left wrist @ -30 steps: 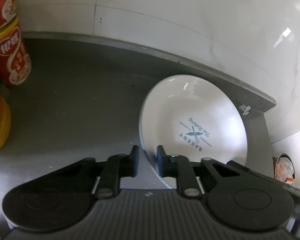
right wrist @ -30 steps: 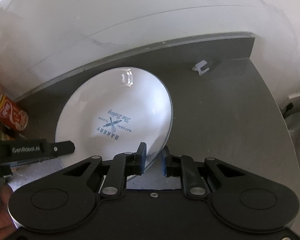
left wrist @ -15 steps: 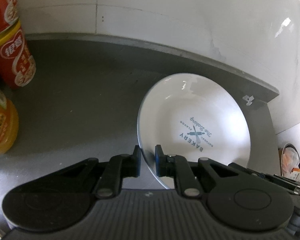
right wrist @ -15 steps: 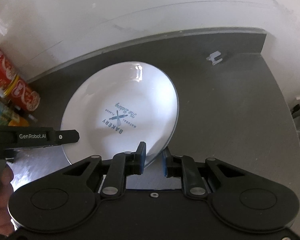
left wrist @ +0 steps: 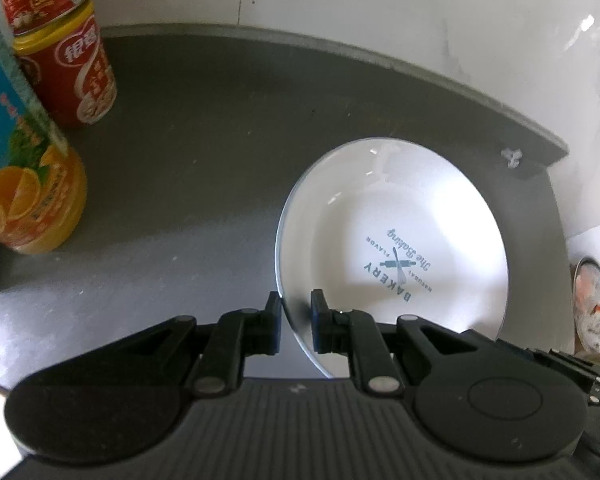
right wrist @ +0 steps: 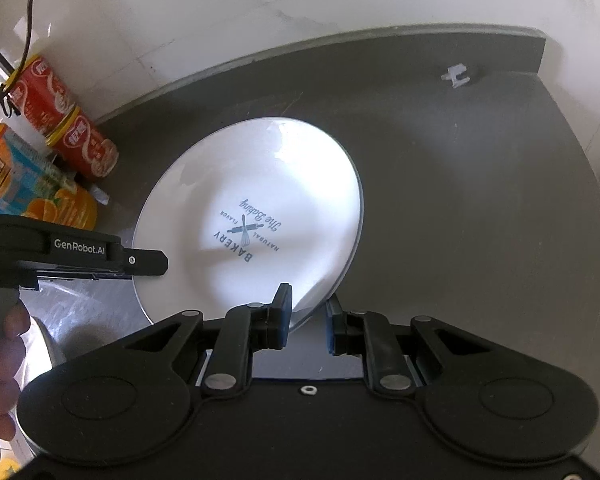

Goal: Organize plates and bowls

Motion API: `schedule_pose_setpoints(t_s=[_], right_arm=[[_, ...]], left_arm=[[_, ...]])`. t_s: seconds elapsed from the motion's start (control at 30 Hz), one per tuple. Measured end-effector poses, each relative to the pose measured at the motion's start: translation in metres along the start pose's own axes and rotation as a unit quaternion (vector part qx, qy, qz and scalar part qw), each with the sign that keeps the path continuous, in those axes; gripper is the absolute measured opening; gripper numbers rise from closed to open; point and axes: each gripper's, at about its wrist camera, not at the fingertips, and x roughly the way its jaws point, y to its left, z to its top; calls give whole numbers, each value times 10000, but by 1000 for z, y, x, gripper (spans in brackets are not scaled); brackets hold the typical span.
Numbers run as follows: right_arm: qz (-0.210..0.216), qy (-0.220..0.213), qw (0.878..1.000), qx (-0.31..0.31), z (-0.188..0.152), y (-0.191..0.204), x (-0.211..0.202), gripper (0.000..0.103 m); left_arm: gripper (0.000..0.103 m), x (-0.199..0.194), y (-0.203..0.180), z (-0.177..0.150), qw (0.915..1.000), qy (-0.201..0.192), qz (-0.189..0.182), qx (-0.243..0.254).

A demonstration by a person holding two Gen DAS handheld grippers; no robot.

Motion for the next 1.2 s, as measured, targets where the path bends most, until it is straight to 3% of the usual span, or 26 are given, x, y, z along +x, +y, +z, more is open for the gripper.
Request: schedule_pose_setpoints(t_s=[0.27, 0.47, 0.63, 0.77, 1.2], right_arm=[[-10, 64, 10000, 38, 11, -4, 5, 19], [-211, 52, 9998, -4, 21, -5, 10, 20], [-265, 6, 9995, 145, 33, -16, 18, 22], [-111, 10, 9990, 425, 37, -27, 25, 21], [-183, -188, 9992, 298, 30, -20, 12, 15]], left_arm=[[15, -3, 3, -3, 9998, 144, 145, 49], [16, 4, -6, 6, 9997, -7, 151, 198], [15, 4, -8, 17, 9986, -290, 369, 256], [15, 11, -3, 28, 9991, -322, 217, 146], [14, 5, 12, 29, 9993, -338, -151, -88]])
